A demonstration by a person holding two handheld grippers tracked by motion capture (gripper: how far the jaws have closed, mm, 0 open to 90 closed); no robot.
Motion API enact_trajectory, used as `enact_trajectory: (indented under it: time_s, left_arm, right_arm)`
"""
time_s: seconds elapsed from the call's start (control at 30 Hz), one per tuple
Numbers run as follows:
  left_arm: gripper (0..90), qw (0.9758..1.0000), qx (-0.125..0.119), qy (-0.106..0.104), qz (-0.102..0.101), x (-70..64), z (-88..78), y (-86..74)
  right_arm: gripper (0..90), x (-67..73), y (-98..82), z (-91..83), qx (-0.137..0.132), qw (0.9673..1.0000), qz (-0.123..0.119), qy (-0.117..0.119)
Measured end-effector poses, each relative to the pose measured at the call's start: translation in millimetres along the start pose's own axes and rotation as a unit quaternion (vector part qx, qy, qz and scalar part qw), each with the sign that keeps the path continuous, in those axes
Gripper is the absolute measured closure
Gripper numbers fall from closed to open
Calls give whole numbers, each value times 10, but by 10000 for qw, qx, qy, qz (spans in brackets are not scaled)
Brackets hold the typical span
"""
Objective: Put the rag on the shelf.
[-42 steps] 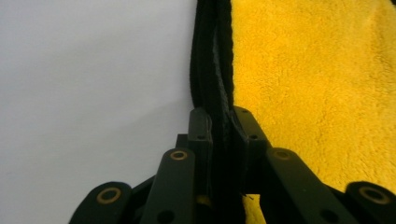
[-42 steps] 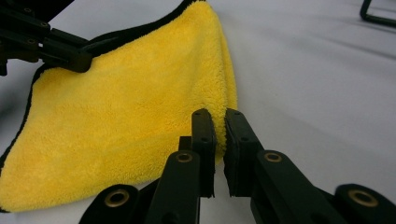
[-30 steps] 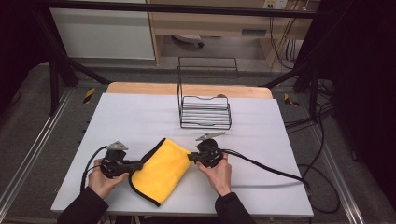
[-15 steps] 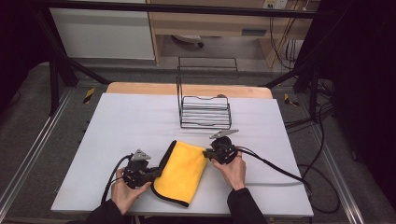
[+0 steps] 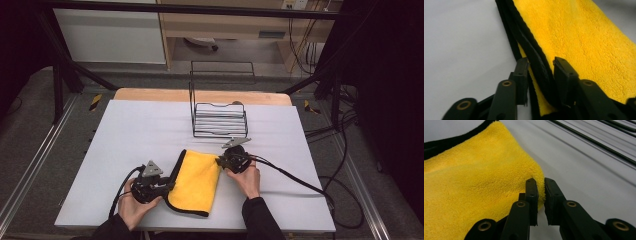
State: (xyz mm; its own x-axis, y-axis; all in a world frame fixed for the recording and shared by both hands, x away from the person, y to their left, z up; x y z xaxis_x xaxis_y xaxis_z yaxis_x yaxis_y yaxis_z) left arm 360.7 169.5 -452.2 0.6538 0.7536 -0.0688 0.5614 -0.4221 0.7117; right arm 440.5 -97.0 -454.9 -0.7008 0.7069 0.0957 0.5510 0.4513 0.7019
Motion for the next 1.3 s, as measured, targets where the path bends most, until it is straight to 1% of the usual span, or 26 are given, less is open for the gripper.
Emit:
enact_trajectory:
  time_s: [0.07, 0.13, 0.2, 0.27, 0.3, 0.33, 0.4, 0.43, 0.47, 0.53, 0.57, 0.63, 0.67, 0.73, 0.8, 0.83, 0.9, 0.97, 1.03, 1.07, 1.1, 1.2, 1.27, 1.3]
  left_arm:
    - [566, 9999, -106, 34, -37, 62, -28, 56]
    - [503, 9998, -211, -4, -59, 139, -56, 120]
    - [426, 9994, -311, -60, -107, 206, -56, 186]
    - [382, 9991, -351, -175, -183, 261, -30, 246]
    - [351, 9989, -353, -225, -193, 285, -9, 278]
    - [328, 9989, -357, -230, -175, 304, 17, 311]
    - [271, 9993, -303, -197, -138, 338, 84, 375]
    - [237, 9994, -270, -175, -127, 356, 123, 405]
    - [209, 9994, -266, -130, -153, 374, 164, 432]
    - [202, 9996, -234, -78, -122, 411, 242, 486]
    - [196, 9996, -232, -43, -139, 425, 281, 514]
    - [183, 9995, -245, -72, -182, 443, 354, 559]
    - [184, 9995, -230, -67, -215, 451, 392, 578]
    - [191, 9997, -135, -53, -194, 464, 471, 608]
    - [222, 9998, -29, -25, -198, 478, 552, 629]
    - [250, 9997, 5, -45, -237, 481, 590, 639]
    - [322, 9996, 23, -18, -298, 489, 650, 651]
    - [414, 9994, 33, -2, -350, 501, 711, 644]
    - [448, 9993, 119, -45, -348, 508, 764, 622]
    - [472, 9992, 136, -117, -368, 509, 778, 614]
    - [488, 9991, 132, -140, -382, 507, 784, 615]
    - [553, 9991, 111, -218, -340, 489, 794, 617]
    - [594, 9991, 120, -265, -301, 476, 810, 612]
    - [598, 9991, 120, -271, -299, 471, 813, 614]
  right_arm:
    - [814, -4, -1, 8, 40, 10000, -15, -24]
    - [780, -6, -6, 18, 52, 10000, 24, -54]
    - [730, -11, -8, -12, -73, 9999, 21, -137]
    - [654, -27, -4, -98, -291, 9994, 109, -137]
    - [604, -35, -6, -155, -384, 9991, 136, -109]
    - [537, -43, -8, -214, -482, 9986, 182, -109]
    - [450, -61, -28, -333, -659, 9975, 234, -104]
    - [390, -67, -45, -387, -745, 9967, 307, -96]
    - [353, -72, -67, -434, -806, 9960, 372, -84]
    - [298, -85, -128, -513, -874, 9953, 418, -50]
    - [268, -88, -163, -542, -893, 9950, 451, -55]
    - [232, -94, -240, -588, -899, 9946, 515, -20]
    - [217, -99, -277, -604, -910, 9944, 532, -7]
    - [190, -110, -349, -629, -917, 9940, 592, 3]
    - [170, -125, -408, -641, -885, 9939, 660, -4]
    - [167, -135, -429, -642, -890, 9937, 684, -20]
    - [167, -146, -456, -645, -866, 9936, 730, -15]
    - [167, -146, -460, -641, -875, 9934, 735, -17]
    - [173, -134, -459, -632, -888, 9928, 799, 24]
    - [176, -133, -458, -622, -902, 9927, 801, 34]
    - [177, -132, -456, -613, -902, 9925, 822, 42]
    - [187, -128, -446, -582, -914, 9916, 913, 87]
    - [197, -118, -431, -556, -921, 9915, 910, 108]
    - [198, -105, -420, -543, -905, 9916, 913, 112]
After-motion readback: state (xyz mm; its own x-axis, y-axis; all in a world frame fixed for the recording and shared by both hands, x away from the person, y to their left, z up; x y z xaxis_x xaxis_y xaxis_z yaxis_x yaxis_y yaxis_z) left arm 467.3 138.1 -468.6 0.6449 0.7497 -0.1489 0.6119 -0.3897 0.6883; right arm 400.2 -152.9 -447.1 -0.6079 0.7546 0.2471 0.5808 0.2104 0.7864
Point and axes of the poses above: each handheld gripper's, and its own axes: z roughly forward along the jaws, y roughly out of its top, x roughly to its left, the point moved 3 cm from there along z, roughly forward along the jaws, and after that the axes turned 2 degrees about y, right-handed, at the moved point
